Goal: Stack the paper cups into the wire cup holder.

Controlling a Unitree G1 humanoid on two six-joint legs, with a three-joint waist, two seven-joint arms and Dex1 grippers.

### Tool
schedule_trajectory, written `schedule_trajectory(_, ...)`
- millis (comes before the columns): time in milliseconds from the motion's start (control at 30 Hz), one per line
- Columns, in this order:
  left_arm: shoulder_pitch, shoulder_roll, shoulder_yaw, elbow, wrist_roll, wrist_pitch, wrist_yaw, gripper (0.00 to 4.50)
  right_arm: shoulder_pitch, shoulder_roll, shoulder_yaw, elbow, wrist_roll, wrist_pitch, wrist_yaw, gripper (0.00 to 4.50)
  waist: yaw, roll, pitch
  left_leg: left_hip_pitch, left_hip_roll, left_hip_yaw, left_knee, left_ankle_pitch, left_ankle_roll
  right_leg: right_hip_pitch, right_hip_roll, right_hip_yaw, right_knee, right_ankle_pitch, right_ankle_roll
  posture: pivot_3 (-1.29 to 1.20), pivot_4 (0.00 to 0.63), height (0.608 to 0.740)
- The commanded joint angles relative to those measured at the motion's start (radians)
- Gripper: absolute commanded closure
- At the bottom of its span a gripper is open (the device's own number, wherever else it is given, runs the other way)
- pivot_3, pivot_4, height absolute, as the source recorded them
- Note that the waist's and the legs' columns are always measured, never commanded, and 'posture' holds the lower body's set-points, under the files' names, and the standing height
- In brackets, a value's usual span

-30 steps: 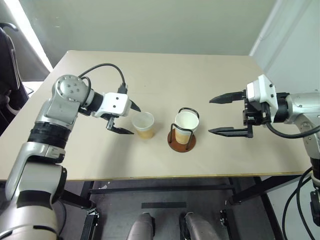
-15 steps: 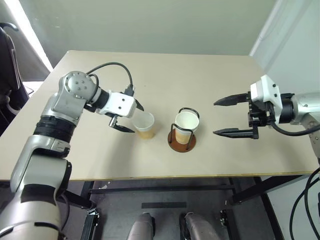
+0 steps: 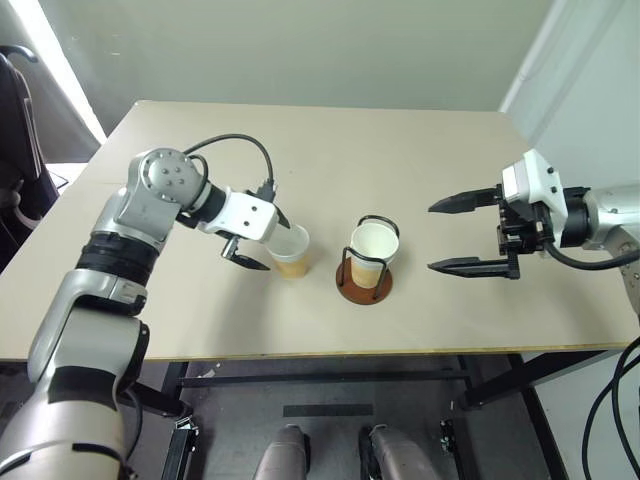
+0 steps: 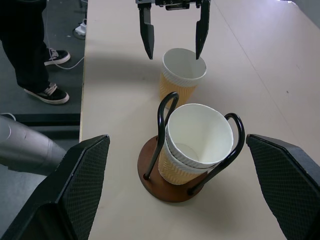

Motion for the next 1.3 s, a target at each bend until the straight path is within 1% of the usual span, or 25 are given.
schedule_trajectory(33,-0.021,-0.007,0.003,-0.012,0.005,-0.007,0.006,0.62,0.003,-0.022,-0.031,-0.014,0.003,-0.016,-0.005,0.0,0.0,0.0,0.0,0.0,0.0,0.0,0.0,0.0,0.0,0.0,0.0,0.0,0.0,0.0,0.0,0.0,0.15,0.74)
schedule_trajectory(167,-0.022,-0.007,0.001,-0.006,0.004,0.004,-0.014,1.95,0.025,-0.042,-0.009,0.002,-0.031,-0.051,0.014,0.0,0.001,0.0,0.0,0.0,0.0,0.0,0.0,0.0,0.0,0.0,0.0,0.0,0.0,0.0,0.0,0.0,0.15,0.74)
schedule_trajectory(400,-0.07,-0.01,-0.004,0.037,-0.01,0.019,-0.049,4.36,0.065,-0.065,0.018,0.089,-0.121,-0.183,0.042,0.0,0.002,0.0,0.0,0.0,0.0,0.0,0.001,0.0,0.0,0.0,0.0,0.0,0.0,0.001,0.001,0.0,0.15,0.74)
schedule_trajectory(433,-0.077,-0.008,-0.011,0.039,-0.019,0.025,-0.051,4.44,0.067,-0.065,0.019,0.096,-0.125,-0.191,0.044,0.0,0.002,0.0,0.0,0.0,0.0,0.0,0.001,0.0,0.0,0.001,0.0,0.0,0.0,0.001,0.001,0.0,0.15,0.74)
schedule_trajectory(700,-0.145,0.026,-0.087,0.035,-0.143,0.118,-0.051,4.44,0.06,-0.058,0.03,0.127,-0.149,-0.226,0.064,0.0,0.002,0.0,0.0,0.0,0.0,0.0,0.001,0.0,0.0,0.001,0.0,0.0,-0.001,0.001,0.002,0.0,0.15,0.74)
schedule_trajectory(867,-0.22,0.016,-0.094,0.06,-0.214,0.184,-0.051,4.44,0.024,-0.042,0.029,0.159,-0.15,-0.246,0.076,0.0,0.003,0.0,0.0,-0.001,0.0,0.0,0.001,0.0,0.0,0.001,0.0,0.0,-0.002,0.002,0.003,0.0,0.15,0.74)
schedule_trajectory(1033,-0.296,0.017,-0.112,0.102,-0.246,0.183,-0.051,4.44,-0.033,-0.029,0.014,0.162,-0.081,-0.153,0.102,0.0,0.001,0.0,0.0,-0.001,0.0,0.0,0.001,0.0,0.0,0.001,0.0,0.0,-0.002,0.002,0.003,0.0,0.15,0.74)
schedule_trajectory(1133,-0.337,0.003,-0.11,0.103,-0.29,0.194,-0.051,4.44,-0.065,-0.014,0.011,0.145,-0.021,-0.059,0.098,0.0,0.002,0.0,0.0,-0.001,0.0,0.0,0.0,0.0,0.001,0.001,0.0,0.0,-0.003,0.002,0.003,0.0,0.15,0.74)
schedule_trajectory(1300,-0.359,-0.002,-0.125,0.084,-0.351,0.21,-0.051,4.44,-0.076,-0.005,0.02,0.106,-0.009,-0.008,0.076,0.0,0.004,0.0,0.0,-0.002,0.0,0.0,0.001,-0.001,0.001,0.001,0.0,0.0,-0.005,0.001,0.003,0.0,0.15,0.74)
